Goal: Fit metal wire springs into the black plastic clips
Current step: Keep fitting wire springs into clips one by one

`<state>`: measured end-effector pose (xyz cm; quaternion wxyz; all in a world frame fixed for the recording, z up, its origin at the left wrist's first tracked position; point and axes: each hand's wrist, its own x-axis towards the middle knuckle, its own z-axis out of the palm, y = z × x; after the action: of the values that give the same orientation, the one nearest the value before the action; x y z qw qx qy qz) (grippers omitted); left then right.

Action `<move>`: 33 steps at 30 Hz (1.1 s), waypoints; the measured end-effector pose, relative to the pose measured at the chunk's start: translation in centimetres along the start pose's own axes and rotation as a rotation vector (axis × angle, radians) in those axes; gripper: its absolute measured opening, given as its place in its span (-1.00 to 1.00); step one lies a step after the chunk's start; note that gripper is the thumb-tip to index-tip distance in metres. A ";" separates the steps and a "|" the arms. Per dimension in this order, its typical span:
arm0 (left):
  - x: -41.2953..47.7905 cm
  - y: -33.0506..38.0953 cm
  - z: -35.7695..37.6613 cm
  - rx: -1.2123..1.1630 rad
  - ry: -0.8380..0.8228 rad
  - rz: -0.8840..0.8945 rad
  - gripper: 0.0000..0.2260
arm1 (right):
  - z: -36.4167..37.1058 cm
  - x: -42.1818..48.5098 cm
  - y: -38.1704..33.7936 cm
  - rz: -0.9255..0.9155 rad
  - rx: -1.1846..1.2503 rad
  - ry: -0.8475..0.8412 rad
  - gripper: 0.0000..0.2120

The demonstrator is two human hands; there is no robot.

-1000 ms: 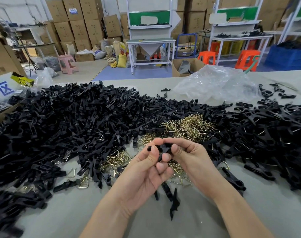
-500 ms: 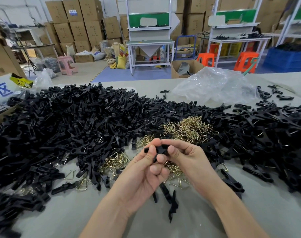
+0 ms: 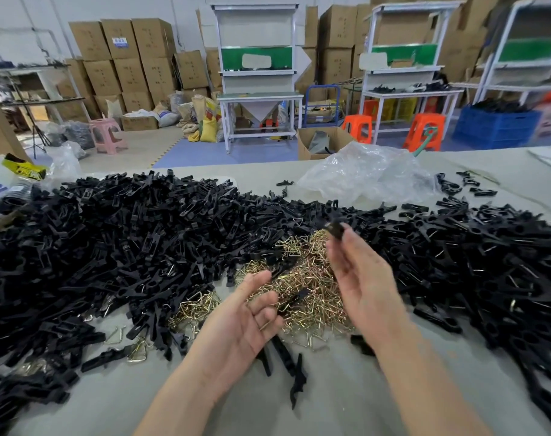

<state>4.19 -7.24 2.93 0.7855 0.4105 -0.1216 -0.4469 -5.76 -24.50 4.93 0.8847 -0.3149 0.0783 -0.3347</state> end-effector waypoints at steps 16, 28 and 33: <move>1.1 -1.2 -2.8 1.241 0.409 0.592 -0.85 | 0.8 0.9 5.7 -0.230 -1.132 -0.047 -0.77; 7.1 1.6 -6.1 1.956 0.892 0.441 -0.51 | -0.7 0.2 7.2 -0.538 -1.630 -0.267 -0.69; 9.6 4.5 -6.4 2.292 0.763 0.345 -0.59 | -0.8 0.1 7.3 -0.547 -1.629 -0.265 -0.71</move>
<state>15.98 -10.31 0.56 0.0027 0.9491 -0.2597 0.1785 -1.97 -20.80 -0.16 0.2741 -0.8943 0.1114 -0.3358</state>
